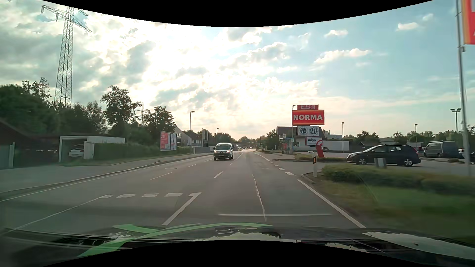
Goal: Follow the waypoints while adhering to traffic rules and regulations
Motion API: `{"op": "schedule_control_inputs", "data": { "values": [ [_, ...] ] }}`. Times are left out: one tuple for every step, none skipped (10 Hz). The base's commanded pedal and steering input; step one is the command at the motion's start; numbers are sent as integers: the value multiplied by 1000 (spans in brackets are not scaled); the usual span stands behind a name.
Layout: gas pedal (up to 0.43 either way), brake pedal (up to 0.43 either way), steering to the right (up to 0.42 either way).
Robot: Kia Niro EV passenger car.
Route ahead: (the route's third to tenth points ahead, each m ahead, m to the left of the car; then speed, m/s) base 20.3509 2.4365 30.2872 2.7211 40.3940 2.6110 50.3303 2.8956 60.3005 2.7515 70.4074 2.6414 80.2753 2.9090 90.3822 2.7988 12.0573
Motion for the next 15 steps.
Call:
{"op": "schedule_control_inputs", "data": {
  "values": [
    [118, 0, 2],
    [118, 0, 1],
    [118, 0, 2],
    [118, 0, 1],
    [118, 0, 1],
    [118, 0, 0],
    [118, 0, 0],
    [118, 0, 0],
    [118, 0, 0],
    [118, 0, 0],
    [118, 0, -1],
    [118, 0, -1],
    [118, 0, -1],
    [118, 0, -1],
    [118, 0, -1]
  ]
}}
